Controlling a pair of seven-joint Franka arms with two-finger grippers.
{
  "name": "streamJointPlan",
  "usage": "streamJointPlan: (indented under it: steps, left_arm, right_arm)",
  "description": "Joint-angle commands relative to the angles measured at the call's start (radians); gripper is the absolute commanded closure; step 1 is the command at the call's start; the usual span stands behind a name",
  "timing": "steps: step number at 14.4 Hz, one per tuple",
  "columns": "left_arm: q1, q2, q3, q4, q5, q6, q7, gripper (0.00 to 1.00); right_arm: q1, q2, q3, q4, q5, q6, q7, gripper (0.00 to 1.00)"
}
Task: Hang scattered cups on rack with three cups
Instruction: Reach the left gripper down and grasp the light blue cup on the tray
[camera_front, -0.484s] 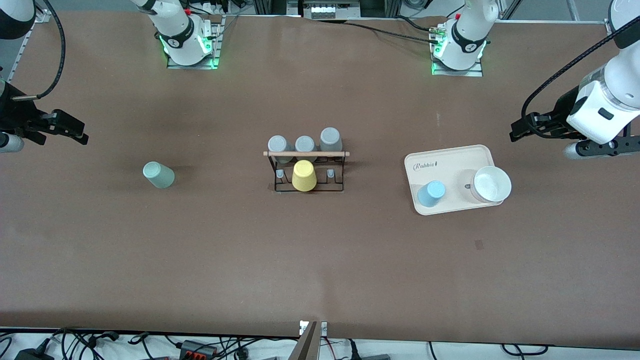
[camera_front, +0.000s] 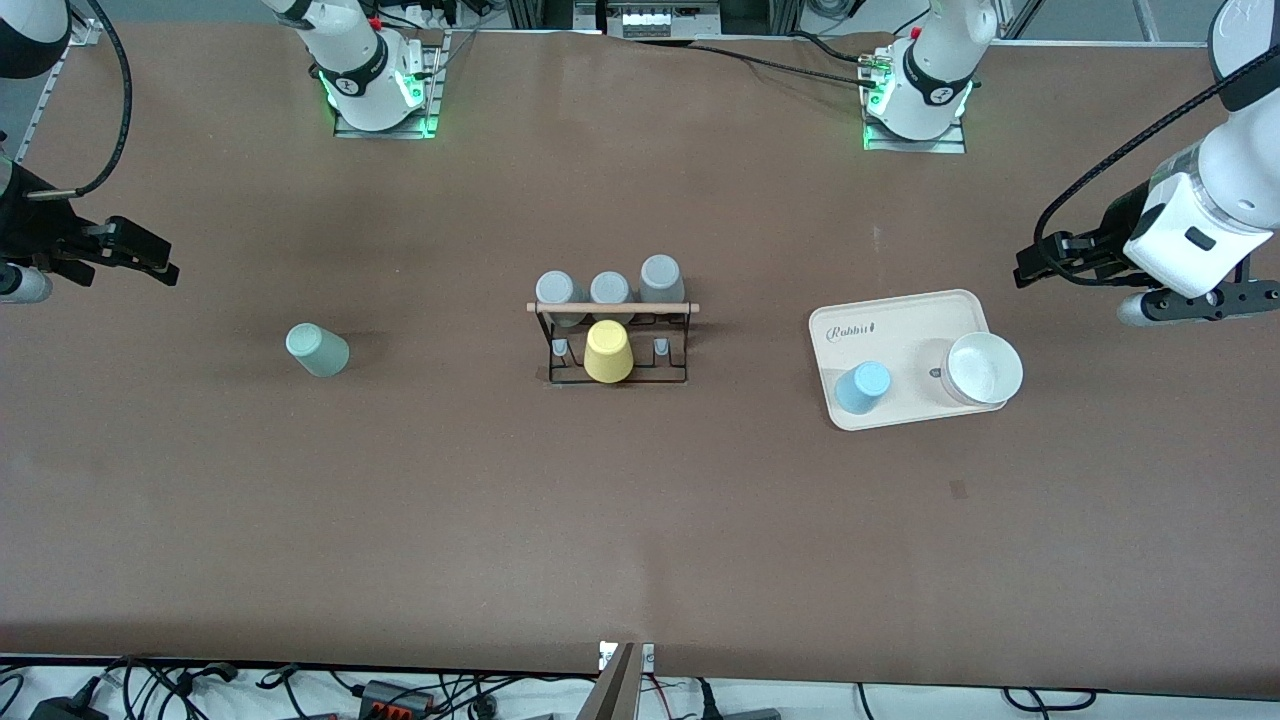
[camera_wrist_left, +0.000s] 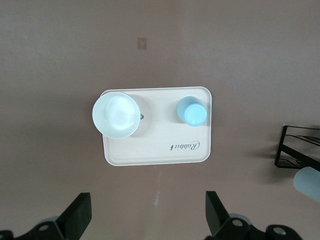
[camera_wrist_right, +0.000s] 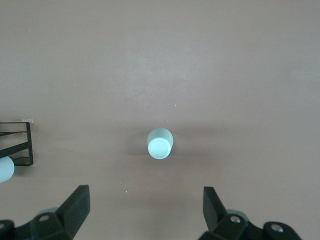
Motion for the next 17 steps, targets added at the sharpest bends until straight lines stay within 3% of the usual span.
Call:
streamJointPlan:
  steps: [1,3,10,14,17]
  left_arm:
    - [-0.017,0.023,-0.004,0.029,0.002,-0.011,0.015,0.00]
    - [-0.042,0.057,-0.004,0.032,0.002,-0.010,0.022,0.00]
    - [-0.105,0.328,-0.002,0.083,0.004,0.111,0.019,0.00]
    - [-0.131,0.442,-0.002,0.063,0.011,0.215,0.019,0.00]
    - [-0.165,0.492,-0.001,-0.008,0.057,0.343,0.017,0.00]
  right_arm:
    - [0.001,-0.005,0.000,0.008,-0.010,-0.019,-0.010,0.00]
    - [0.001,-0.005,0.000,0.008,-0.010,-0.024,-0.010,0.00]
    - [0.000,-0.003,0.000,0.008,-0.007,-0.027,-0.010,0.00]
    - [0.001,0.006,0.000,0.008,-0.013,-0.032,-0.010,0.00]
    - [0.000,0.015,0.000,0.006,-0.016,-0.028,-0.007,0.00]
